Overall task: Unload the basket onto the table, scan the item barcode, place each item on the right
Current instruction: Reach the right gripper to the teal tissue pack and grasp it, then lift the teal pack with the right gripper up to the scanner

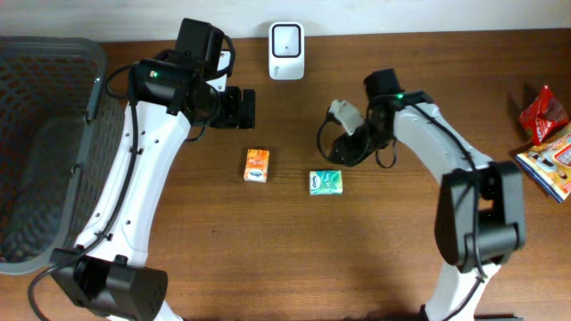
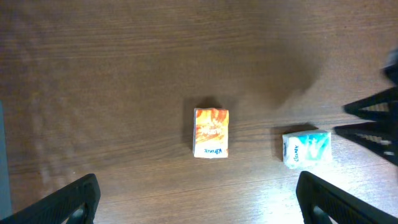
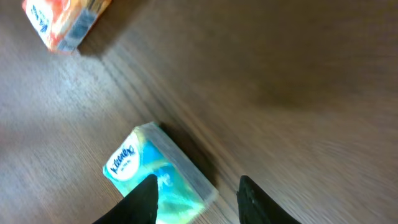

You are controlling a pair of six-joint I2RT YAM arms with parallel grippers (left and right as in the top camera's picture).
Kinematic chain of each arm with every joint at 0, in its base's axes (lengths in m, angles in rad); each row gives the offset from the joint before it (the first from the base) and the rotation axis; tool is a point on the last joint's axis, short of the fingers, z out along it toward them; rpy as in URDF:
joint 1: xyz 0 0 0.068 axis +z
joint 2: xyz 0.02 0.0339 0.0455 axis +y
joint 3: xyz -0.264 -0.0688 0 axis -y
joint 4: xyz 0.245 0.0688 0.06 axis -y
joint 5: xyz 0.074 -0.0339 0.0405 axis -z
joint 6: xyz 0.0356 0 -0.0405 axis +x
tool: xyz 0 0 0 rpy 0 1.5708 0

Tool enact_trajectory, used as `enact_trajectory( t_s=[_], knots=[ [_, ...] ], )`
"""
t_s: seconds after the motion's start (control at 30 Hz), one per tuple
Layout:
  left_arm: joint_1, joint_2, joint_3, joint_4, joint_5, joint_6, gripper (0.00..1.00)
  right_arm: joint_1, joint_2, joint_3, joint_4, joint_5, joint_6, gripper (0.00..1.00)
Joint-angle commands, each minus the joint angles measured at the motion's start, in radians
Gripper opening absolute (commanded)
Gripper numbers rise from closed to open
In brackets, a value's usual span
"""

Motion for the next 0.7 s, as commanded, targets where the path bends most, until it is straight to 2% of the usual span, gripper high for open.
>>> enact_trajectory(
  t_s=[0.0,0.13,0.2,0.27,0.3,0.37,0.4,0.53,0.67],
  knots=[
    [0.0,-0.006,0.003,0.001,-0.003,-0.006,0.99,0.055,0.085,0.0,-0.019,-0.048,-0.051,0.4],
    [0.0,-0.006,0.003,0.001,-0.003,-0.006,0.99,0.057,0.08,0.001,-0.193,-0.03,-0.043,0.41],
    [0.0,-0.006,0.003,0.001,-0.003,-0.006,0.99,0.057,0.08,0.001,-0.262,-0.029,0.029,0.41],
    [0.0,-0.006,0.003,0.001,-0.003,-0.006,0.99,0.058,0.08,0.005,-0.253,-0.029,0.044,0.41],
    [0.001,-0.006,0.003,0.001,-0.003,-0.006,0.99,0.058,0.08,0.005,-0.22,-0.026,0.045,0.46],
    [0.0,-0.006,0.003,0.001,-0.003,-0.006,0.99,0.058,0.084,0.004,-0.131,0.111,0.162,0.5],
    [0.0,-0.006,0.003,0.001,-0.003,-0.006,0.99,0.058,0.087,0.001,-0.121,0.11,0.166,0.5],
    [0.0,-0.006,0.003,0.001,-0.003,-0.006,0.99,0.058,0.088,-0.071,-0.083,-0.061,0.168,0.49],
    [0.0,-0.006,0.003,0.001,-0.003,-0.006,0.99,0.058,0.088,-0.089,-0.074,-0.063,0.186,0.49]
  ],
)
